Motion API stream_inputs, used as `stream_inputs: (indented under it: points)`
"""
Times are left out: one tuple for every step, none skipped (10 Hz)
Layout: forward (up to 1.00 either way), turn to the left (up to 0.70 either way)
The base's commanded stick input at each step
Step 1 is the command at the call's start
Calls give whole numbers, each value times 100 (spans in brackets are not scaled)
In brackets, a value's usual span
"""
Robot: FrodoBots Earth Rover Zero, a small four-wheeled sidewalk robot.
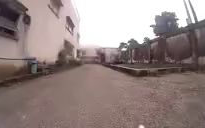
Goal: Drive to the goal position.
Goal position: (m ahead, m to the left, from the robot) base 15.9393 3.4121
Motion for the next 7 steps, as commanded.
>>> stream_inputs:
  points:
    - [70, 0]
    - [70, 0]
    - [70, 0]
    - [70, 0]
    - [70, 0]
    - [70, 0]
    - [70, 0]
